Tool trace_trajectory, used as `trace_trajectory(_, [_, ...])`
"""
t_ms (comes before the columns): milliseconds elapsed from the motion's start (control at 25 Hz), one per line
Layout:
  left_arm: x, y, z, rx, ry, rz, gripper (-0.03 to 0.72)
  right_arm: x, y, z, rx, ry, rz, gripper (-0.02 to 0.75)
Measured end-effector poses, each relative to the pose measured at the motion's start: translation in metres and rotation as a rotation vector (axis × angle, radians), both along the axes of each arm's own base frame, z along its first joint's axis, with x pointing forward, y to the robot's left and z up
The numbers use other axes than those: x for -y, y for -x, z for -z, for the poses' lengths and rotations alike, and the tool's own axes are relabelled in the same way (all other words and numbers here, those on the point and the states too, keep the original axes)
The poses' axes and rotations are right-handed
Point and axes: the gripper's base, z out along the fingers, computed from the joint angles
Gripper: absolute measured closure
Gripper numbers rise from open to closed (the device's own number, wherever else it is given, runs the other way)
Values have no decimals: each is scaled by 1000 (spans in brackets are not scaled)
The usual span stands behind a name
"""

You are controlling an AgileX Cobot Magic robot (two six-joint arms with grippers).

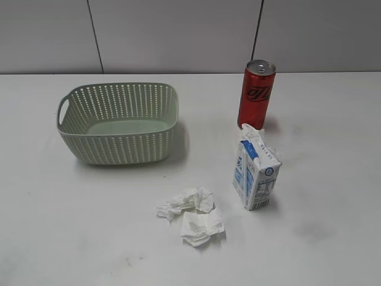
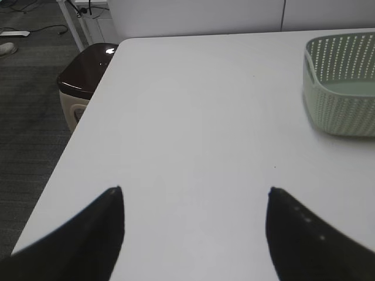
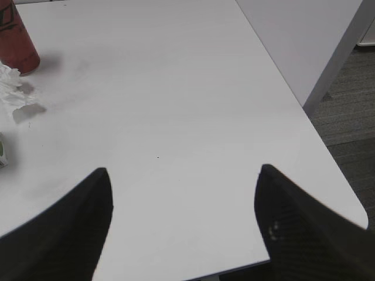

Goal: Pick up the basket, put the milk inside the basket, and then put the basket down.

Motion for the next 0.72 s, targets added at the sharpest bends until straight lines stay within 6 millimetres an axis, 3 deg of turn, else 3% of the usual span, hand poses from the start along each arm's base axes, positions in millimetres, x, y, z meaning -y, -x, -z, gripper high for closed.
trace_trajectory(720, [0, 0, 0, 0, 0, 0, 115, 0, 0, 0, 0, 0, 0, 166])
